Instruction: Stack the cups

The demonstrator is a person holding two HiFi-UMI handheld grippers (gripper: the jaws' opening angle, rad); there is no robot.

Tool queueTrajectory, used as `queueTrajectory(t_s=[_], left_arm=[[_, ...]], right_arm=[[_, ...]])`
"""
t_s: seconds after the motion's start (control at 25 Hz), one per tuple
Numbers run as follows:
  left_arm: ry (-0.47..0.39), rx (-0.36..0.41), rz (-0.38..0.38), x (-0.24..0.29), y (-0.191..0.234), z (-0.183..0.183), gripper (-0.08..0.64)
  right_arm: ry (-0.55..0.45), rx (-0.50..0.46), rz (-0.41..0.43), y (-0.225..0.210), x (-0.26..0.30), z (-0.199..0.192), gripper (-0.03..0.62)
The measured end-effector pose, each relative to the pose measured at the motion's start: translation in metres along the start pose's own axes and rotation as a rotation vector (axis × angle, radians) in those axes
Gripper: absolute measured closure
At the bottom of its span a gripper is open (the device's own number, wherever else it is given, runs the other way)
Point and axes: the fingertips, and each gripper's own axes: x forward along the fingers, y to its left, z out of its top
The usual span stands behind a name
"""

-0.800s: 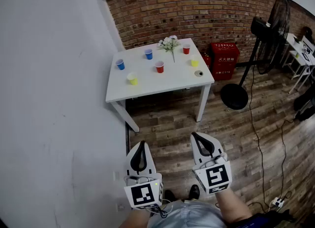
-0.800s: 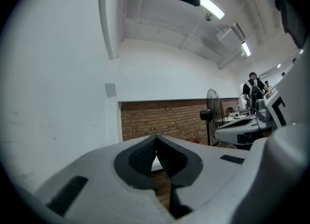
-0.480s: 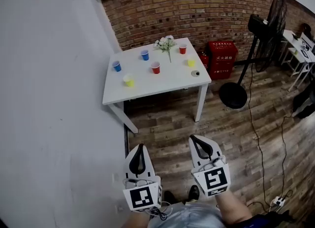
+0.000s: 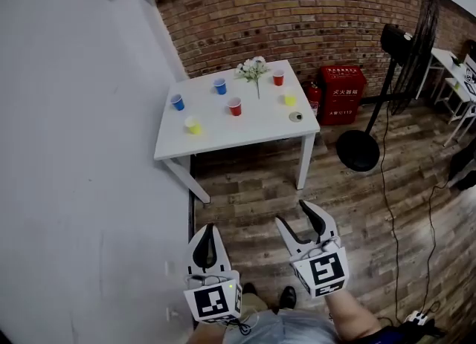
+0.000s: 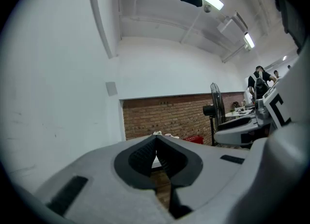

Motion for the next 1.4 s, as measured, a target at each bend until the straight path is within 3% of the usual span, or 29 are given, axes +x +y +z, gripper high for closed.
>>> queueTrajectory(t_s=[0.16, 0.4, 0.76, 1.08, 1.4], left_arm=[[0.017, 0.007, 0.015, 0.009, 0.002, -0.002, 0.551], [0.022, 0.014, 0.041, 0.039, 0.02, -0.01, 0.551], [0.033, -0.006, 0.056, 0.142, 0.091, -0.031, 0.551], [0.0, 0.003, 0.039, 0.23, 0.158, -0.027, 0.551], [-0.03, -0.008, 0.017, 0.286, 0.19, -0.03, 0.551]], right_arm=[[0.011, -0.012, 0.006, -0.007, 0.012, 0.0, 0.385], [0.019, 0.004, 0.046, -0.011, 0.047, -0.004, 0.382], [0.045, -0.021, 0.049, -0.018, 0.163, -0.008, 0.432], [0.021, -0.032, 0.042, -0.016, 0.274, 0.019, 0.434], [0.003, -0.047, 0.008, -0.022, 0.333, 0.043, 0.451]])
